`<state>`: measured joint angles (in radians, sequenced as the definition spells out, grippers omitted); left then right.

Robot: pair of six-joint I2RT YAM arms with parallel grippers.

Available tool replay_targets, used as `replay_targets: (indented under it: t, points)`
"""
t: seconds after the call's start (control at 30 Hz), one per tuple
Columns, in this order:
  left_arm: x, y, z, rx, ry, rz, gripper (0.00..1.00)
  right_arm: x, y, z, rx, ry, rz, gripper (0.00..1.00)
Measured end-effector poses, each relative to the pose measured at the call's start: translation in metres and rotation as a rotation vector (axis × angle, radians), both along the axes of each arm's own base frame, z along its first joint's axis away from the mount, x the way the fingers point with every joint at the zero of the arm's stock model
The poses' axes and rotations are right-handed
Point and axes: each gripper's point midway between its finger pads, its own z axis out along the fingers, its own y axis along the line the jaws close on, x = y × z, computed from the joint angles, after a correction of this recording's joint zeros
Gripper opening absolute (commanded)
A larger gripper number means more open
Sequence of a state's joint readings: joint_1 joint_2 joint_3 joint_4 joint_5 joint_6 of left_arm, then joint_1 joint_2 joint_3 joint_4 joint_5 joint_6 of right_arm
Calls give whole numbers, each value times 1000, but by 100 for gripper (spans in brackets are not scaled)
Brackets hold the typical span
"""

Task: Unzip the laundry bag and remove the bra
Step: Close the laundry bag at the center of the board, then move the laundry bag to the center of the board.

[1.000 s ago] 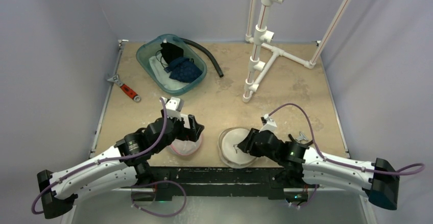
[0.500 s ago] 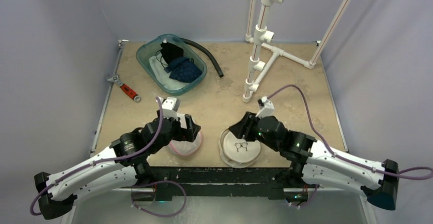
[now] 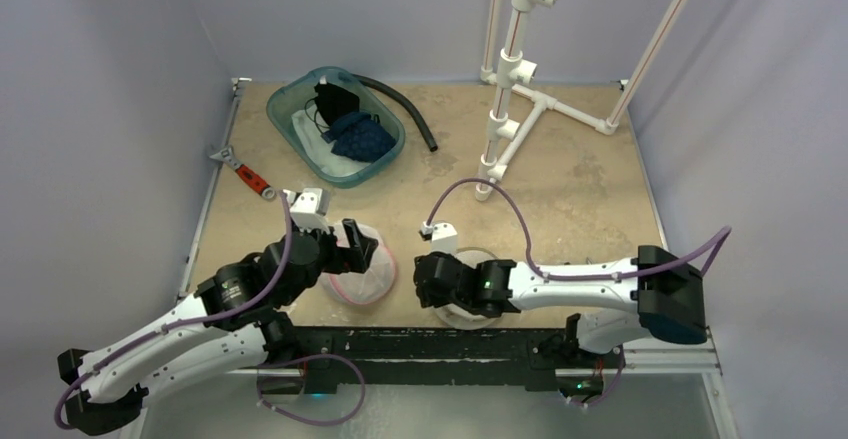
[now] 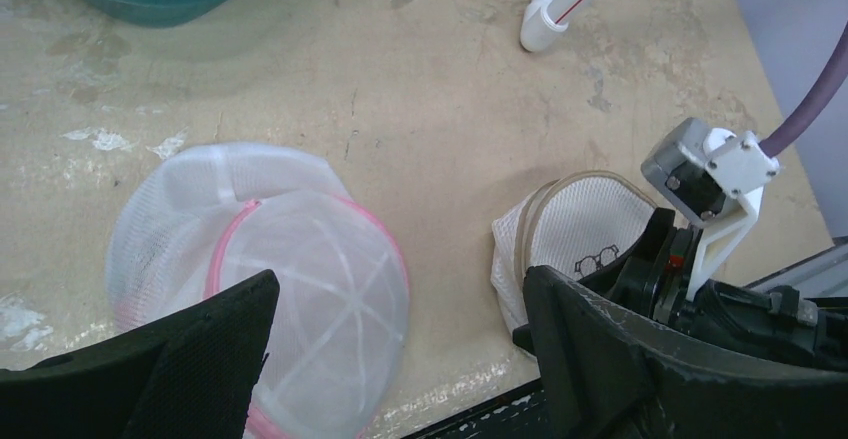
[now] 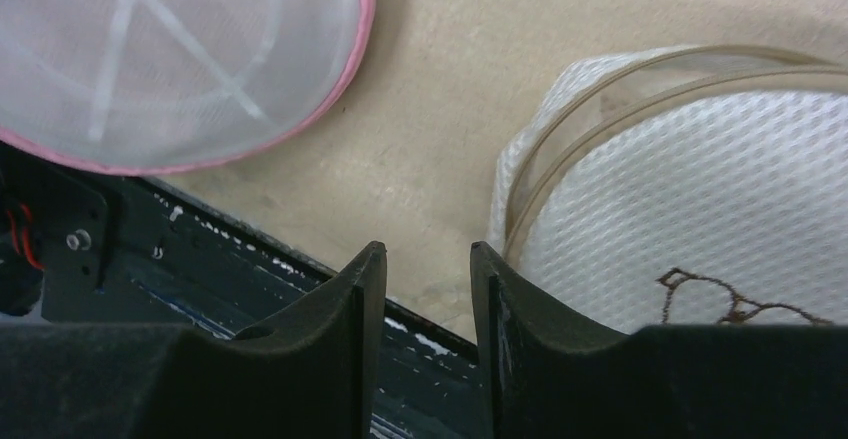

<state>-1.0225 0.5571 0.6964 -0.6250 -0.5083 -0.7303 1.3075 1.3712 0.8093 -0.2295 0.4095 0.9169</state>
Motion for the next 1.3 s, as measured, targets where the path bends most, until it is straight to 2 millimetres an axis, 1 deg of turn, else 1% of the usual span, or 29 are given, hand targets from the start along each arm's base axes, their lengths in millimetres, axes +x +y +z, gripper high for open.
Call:
replay_targets:
  t: [0.2, 0.27, 0.37, 0.43, 0.5, 0.6, 0.67, 0.77, 0.87, 0.93, 1.1, 1.23, 1.3]
  points:
    - [0, 1, -3, 6, 10, 9, 91, -17, 9, -11, -10, 6, 28, 40]
    - [0, 1, -3, 6, 11, 9, 91, -20, 8, -20, -15, 16, 24, 40]
    - [0, 1, -3, 4, 12, 9, 91, -27, -3, -42, -51, 52, 7, 41]
    - [1, -1, -3, 2, 15, 10, 91, -32, -16, -57, -82, 82, -12, 41]
    - [1, -2, -5, 5, 21, 8, 91, -32, -21, -59, -67, 95, -44, 41]
    - [1, -4, -10, 14, 31, 5, 91, -26, -30, -60, -37, 112, -109, 41]
    - [1, -4, -11, 12, 36, 7, 91, -17, -39, -60, -8, 123, -173, 41]
    - [0, -5, -12, 5, 41, 12, 91, 4, -56, -59, 33, 128, -278, 42]
    - [0, -5, -12, 2, 44, 14, 91, 27, -79, -58, 53, 115, -383, 43]
    - [0, -5, -12, 0, 44, 15, 91, 42, -96, -56, 52, 99, -447, 43]
    - [1, -4, -11, -2, 42, 19, 91, 76, -128, -53, 35, 68, -558, 44]
    - [1, -4, -12, -6, 46, 25, 91, 104, -157, -54, 4, 39, -643, 43]
    - [1, -4, -13, -7, 50, 27, 91, 118, -168, -56, -16, 34, -674, 43]
